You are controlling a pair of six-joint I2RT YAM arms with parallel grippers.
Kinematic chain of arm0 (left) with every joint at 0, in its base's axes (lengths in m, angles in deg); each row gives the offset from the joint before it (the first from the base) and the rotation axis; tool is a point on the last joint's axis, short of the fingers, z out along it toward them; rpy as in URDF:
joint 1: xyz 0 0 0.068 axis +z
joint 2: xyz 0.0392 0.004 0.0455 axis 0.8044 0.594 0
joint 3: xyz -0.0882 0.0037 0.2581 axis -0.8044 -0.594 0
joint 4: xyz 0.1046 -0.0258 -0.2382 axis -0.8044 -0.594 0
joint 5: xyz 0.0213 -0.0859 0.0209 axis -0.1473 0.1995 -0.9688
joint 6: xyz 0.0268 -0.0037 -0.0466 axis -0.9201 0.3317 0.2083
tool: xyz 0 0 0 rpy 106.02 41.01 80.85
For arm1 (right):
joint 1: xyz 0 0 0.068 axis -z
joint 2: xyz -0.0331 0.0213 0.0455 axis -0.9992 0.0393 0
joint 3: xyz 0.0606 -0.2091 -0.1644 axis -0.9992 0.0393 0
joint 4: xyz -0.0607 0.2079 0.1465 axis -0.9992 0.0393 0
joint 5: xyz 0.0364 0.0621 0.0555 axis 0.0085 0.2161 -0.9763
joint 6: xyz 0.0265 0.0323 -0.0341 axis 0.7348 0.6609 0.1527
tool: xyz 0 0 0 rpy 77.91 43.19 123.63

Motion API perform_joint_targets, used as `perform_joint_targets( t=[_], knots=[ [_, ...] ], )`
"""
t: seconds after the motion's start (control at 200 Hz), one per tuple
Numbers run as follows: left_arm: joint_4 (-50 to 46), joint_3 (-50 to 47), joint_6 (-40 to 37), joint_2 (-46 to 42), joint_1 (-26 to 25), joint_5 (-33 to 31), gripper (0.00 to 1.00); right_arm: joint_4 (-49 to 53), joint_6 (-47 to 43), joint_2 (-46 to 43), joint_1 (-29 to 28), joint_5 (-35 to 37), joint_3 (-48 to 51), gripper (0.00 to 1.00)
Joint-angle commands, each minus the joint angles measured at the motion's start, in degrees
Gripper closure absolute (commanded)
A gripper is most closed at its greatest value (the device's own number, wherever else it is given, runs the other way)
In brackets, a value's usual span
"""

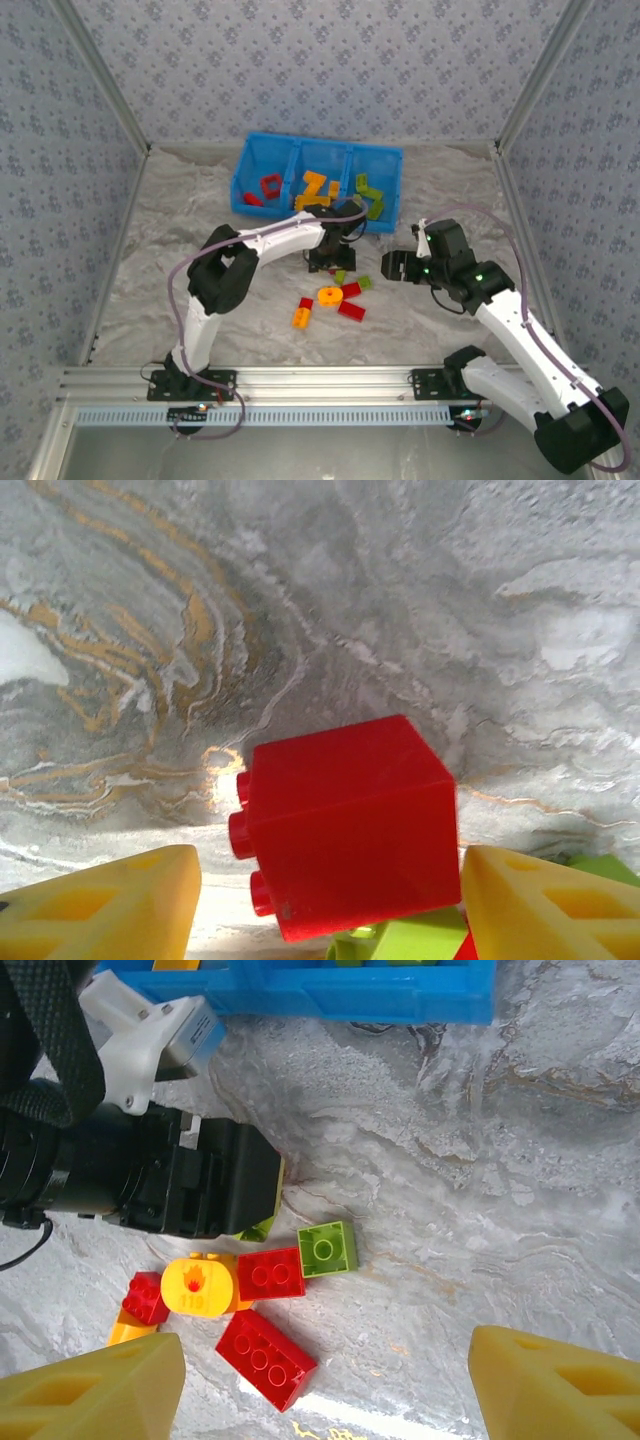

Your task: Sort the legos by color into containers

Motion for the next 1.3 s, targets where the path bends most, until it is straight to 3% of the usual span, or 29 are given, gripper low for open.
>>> perform_joint_targets(
  t=[0.0, 0.26, 0.41, 0.54, 0.685, 0.819, 1.039, 1.294],
  knots=[
    [-1.1, 2.4, 0.6, 1.9, 0.4, -1.3, 0.36, 0.8, -1.2, 0.2, 0.6, -1.1, 1.0, 0.23],
    [0.0, 2.6, -1.0, 2.1, 0.7, -1.5, 0.67, 0.1, -0.8, 0.2, 1.1, -1.6, 1.3, 0.24],
    [-1.9, 3.0, -1.9, -1.0, 1.2, -3.3, 0.68, 0.0, -0.9, 0.3, 1.2, -0.7, 0.5, 0.24],
    [-4.5, 1.7, -2.5, -9.0, 4.0, -6.4, 0.68, -0.6, -2.2, 1.9, 0.4, -0.3, -2.2, 0.26],
    [-5.3, -1.6, -3.9, -17.2, 11.9, -8.4, 0.68, -3.7, -2.6, 5.6, -2.1, 1.4, -5.1, 0.26],
    [-5.0, -2.1, -5.8, -18.9, 21.1, -9.0, 0.68, -8.2, -2.7, 10.9, -5.4, 2.2, -8.6, 0.26],
    [-1.3, 4.5, -7.5, -10.3, 31.0, -6.3, 0.68, -10.5, -3.5, 20.0, -8.2, 1.0, -16.0, 0.25],
    [-7.1, 28.1, -9.8, 7.5, 33.1, -1.1, 0.67, -8.6, -3.6, 23.5, -8.7, 2.1, -18.8, 0.25]
  ],
)
